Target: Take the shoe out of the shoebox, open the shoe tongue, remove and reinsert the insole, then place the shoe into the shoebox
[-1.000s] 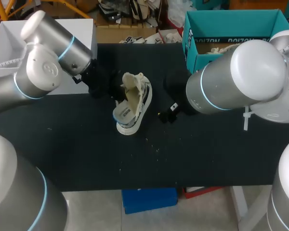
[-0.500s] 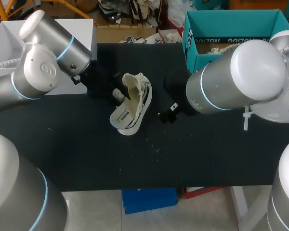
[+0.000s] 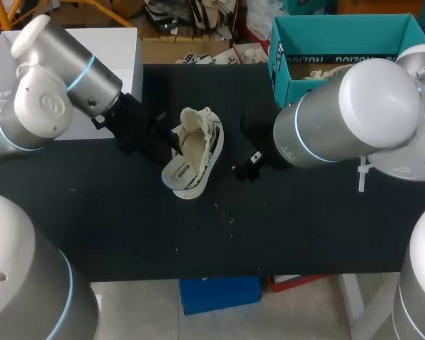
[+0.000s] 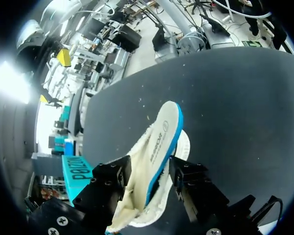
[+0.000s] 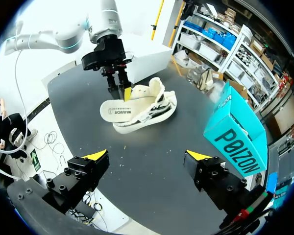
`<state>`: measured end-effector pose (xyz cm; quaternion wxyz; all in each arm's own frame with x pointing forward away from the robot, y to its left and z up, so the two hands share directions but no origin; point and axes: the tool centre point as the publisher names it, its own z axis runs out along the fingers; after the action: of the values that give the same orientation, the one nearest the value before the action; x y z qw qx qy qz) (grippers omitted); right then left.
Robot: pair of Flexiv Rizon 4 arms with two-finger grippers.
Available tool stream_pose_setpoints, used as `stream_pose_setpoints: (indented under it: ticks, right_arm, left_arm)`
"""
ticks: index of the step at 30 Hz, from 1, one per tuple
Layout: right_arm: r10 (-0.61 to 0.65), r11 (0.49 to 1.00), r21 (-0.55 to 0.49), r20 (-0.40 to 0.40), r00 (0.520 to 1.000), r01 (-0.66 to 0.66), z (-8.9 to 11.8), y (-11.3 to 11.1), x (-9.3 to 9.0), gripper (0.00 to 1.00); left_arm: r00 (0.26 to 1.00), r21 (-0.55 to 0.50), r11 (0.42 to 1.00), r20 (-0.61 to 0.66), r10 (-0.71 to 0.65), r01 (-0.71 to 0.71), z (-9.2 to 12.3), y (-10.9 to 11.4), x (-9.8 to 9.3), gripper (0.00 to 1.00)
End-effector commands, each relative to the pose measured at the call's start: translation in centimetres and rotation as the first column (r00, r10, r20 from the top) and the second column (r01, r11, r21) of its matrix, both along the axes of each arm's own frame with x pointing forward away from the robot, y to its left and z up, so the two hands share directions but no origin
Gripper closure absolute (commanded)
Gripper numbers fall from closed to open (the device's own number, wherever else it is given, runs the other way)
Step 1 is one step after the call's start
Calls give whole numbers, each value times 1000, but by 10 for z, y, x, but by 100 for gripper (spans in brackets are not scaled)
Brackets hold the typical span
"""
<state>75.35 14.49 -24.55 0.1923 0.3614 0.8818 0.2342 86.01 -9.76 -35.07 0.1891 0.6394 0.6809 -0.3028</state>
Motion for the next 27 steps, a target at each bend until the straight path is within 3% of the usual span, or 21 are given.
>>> stream_pose_setpoints:
  ticks: [1,16,17,20,27]
  right_arm:
    - [0,1000,2,1,1000,0,-1,-1,-1,0]
    - [0,1000,2,1,1000,0,-1,-1,-1,0]
    - [0,1000,2,1,1000,0,-1,-1,-1,0]
    - [0,1000,2,1,1000,0,-1,-1,-1,0]
    - [0,1000,2,1,1000,0,-1,-1,-1,0]
  left_arm:
    - [1000,12,1000,6,-7,7,-1,1,-4,53]
    - [999,44,998,0,-50,50,-9,0,-9,62]
    - [999,45,998,0,-52,52,-10,0,-9,66]
    - [998,46,997,-5,-60,60,-12,-1,-10,99]
    - [998,43,997,-26,-64,65,-15,-2,-9,100]
